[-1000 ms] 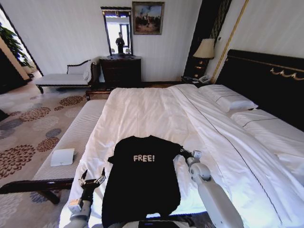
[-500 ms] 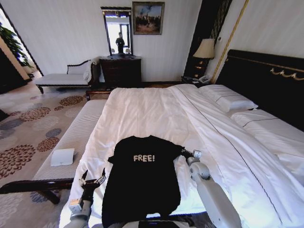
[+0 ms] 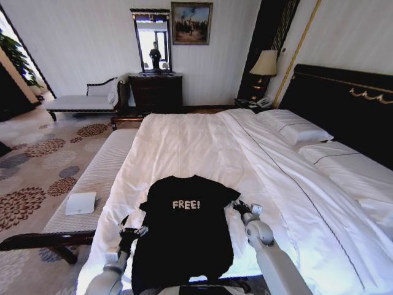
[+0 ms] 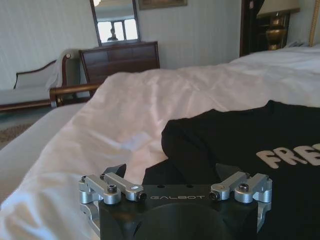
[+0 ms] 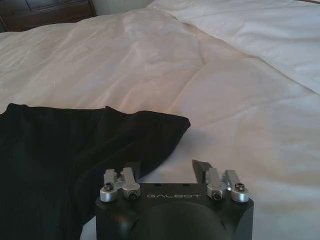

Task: Fold the clothes on the bed.

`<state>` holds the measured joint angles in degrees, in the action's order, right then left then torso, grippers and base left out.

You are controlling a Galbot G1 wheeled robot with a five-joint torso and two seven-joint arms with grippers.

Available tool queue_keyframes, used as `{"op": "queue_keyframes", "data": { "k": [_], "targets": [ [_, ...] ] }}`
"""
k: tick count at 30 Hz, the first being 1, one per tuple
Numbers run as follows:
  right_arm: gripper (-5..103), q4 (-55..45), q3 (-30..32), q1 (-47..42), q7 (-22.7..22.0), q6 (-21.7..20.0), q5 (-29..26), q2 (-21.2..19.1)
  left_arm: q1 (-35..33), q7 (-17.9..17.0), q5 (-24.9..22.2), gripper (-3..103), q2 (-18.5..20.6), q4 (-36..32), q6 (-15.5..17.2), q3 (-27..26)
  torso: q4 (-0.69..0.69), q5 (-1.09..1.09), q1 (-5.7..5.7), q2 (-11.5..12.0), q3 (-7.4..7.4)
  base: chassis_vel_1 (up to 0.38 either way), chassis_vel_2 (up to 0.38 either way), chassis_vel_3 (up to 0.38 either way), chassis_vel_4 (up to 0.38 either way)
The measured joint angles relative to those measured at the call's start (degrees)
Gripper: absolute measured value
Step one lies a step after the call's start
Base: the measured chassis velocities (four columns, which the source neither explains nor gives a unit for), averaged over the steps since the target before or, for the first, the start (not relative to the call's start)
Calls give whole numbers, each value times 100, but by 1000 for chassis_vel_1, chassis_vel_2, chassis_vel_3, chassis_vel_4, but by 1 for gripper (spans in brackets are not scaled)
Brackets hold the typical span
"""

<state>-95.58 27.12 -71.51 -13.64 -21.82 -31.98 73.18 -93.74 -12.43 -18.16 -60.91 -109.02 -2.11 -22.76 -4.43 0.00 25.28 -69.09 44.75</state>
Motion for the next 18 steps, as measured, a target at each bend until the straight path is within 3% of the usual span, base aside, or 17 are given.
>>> {"op": "queue_keyframes", "data": {
  "k": [5, 9, 12, 18],
  "targets": [
    [76, -44, 38, -46, 4, 16, -4, 2, 334, -61, -441, 103, 56, 208, 186, 223, 1, 0, 0, 0, 0, 0, 0, 0, 0],
    [88, -69, 41, -60, 4, 18, -12, 2, 558, -105, -785, 94, 22, 325, 332, 403, 1, 1, 0, 0, 0, 0, 0, 0, 0],
    [99, -96, 41, -76, 3, 12, -19, -3, 712, -112, -923, 78, -16, 417, 375, 567, 1, 0, 0, 0, 1, 0, 0, 0, 0],
    [100, -180, 57, -153, 0, -43, -23, -33, 885, -151, -1119, 65, -100, 581, 337, 718, 1, 1, 0, 0, 0, 0, 0, 0, 0]
  ]
}}
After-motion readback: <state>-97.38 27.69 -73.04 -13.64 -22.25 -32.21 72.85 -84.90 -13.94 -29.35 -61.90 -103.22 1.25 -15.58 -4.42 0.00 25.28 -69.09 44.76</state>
